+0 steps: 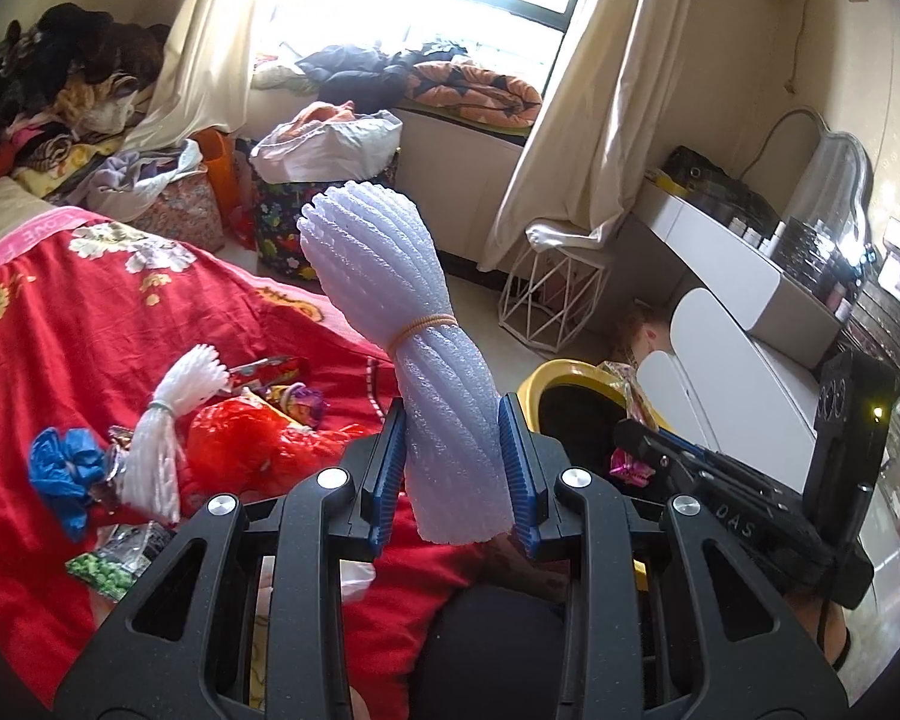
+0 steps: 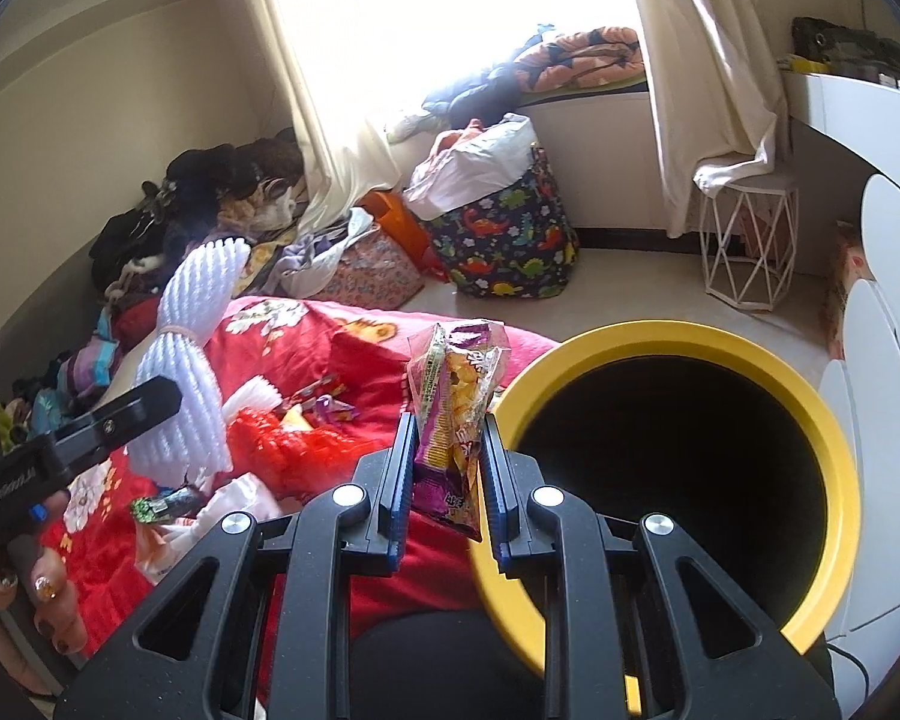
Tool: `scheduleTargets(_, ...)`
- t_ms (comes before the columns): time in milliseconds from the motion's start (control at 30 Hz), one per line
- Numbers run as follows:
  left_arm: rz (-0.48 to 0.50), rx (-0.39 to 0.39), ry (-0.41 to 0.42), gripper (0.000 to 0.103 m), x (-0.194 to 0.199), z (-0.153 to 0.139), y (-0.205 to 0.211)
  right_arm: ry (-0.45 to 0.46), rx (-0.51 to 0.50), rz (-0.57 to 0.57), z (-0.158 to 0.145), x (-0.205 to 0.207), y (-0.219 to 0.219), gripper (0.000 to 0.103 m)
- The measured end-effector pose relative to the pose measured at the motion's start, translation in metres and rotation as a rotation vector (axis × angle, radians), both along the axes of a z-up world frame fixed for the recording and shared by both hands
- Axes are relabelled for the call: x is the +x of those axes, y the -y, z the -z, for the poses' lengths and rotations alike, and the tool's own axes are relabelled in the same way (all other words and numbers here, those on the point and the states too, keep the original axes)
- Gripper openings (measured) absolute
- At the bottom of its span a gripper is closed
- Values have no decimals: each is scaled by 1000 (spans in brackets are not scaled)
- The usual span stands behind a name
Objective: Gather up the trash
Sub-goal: 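Carry both items over the yellow-rimmed bin and open both tools to drop them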
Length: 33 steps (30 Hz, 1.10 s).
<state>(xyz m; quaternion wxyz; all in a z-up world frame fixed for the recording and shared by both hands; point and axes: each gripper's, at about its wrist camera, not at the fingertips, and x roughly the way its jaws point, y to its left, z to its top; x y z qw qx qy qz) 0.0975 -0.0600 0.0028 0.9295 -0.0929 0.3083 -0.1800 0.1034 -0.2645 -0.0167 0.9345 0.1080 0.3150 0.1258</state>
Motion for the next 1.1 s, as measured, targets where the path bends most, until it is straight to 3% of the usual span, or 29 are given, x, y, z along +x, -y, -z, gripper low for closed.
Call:
scheduleTargets(600, 73, 24, -25, 24, 4, 12, 38, -30, 27, 128, 7, 4, 45, 20)
scheduleTargets(1100, 170, 41, -55, 24, 12, 28, 87, -105, 47, 201, 26, 10, 84, 20)
